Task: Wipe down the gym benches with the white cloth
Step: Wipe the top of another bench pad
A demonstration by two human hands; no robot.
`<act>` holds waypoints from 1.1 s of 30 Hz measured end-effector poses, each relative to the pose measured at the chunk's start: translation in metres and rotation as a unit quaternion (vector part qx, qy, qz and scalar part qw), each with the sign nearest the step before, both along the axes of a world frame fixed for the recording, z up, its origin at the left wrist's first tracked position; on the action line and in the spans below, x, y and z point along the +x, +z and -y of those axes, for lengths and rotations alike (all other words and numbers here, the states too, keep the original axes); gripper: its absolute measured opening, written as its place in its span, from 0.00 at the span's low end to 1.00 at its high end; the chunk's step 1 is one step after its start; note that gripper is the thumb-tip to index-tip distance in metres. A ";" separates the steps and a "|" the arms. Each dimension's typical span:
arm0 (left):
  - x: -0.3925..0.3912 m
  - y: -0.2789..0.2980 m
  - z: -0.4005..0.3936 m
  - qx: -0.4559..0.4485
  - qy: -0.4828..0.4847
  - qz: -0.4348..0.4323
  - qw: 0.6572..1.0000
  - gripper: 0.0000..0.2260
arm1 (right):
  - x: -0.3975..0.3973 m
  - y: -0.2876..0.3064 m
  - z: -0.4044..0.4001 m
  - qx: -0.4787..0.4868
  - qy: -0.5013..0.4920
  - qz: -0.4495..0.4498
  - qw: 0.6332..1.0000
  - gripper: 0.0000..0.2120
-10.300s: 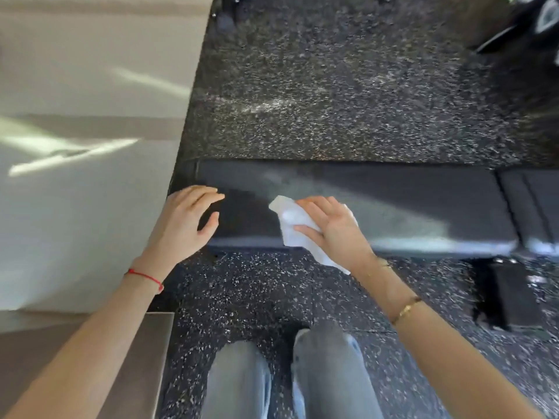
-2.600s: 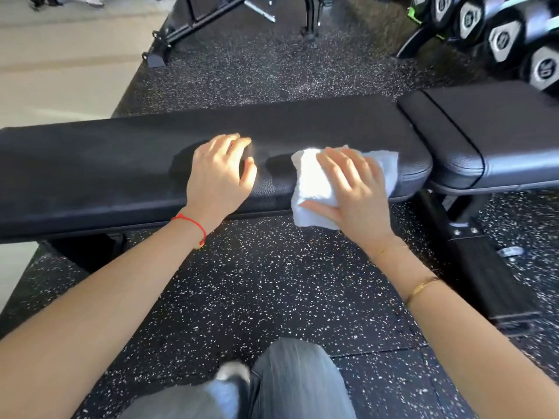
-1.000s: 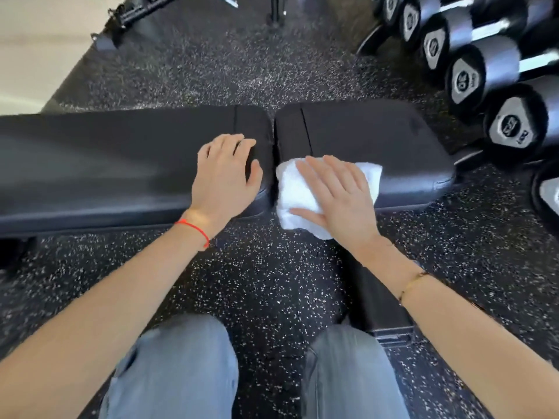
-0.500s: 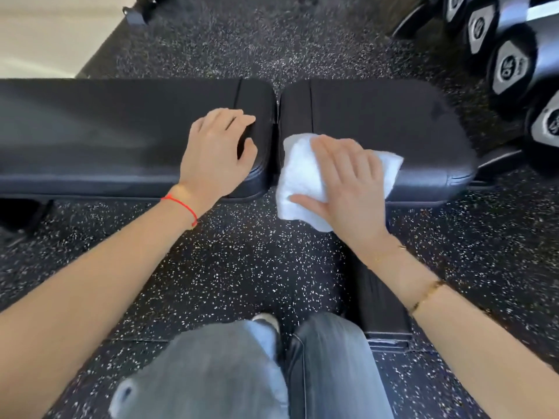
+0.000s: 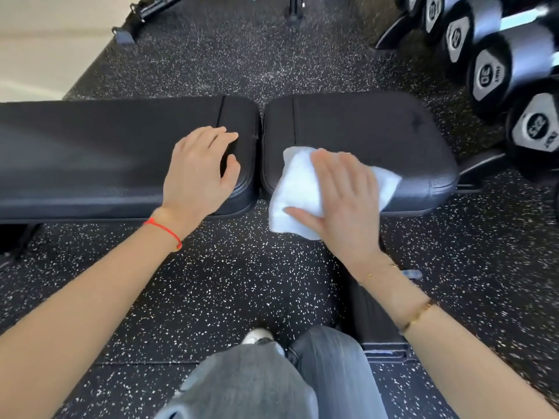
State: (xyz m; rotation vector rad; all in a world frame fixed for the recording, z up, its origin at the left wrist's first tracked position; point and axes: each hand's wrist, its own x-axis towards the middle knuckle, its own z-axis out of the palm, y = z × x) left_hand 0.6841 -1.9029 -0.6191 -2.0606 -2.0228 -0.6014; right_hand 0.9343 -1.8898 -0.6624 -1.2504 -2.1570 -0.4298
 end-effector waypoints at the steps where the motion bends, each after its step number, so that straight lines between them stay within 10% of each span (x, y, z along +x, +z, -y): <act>1: 0.000 0.000 0.000 -0.001 -0.002 0.000 1.000 0.18 | -0.002 0.000 0.000 0.005 0.009 0.010 1.000 0.40; 7: -0.001 0.001 0.003 -0.010 -0.006 -0.003 1.000 0.18 | 0.053 -0.005 -0.007 0.035 0.005 0.076 0.996 0.39; 33: 0.042 0.131 0.012 -0.048 -0.096 0.058 0.992 0.11 | 0.081 0.151 -0.002 -0.302 -0.069 -0.170 0.936 0.25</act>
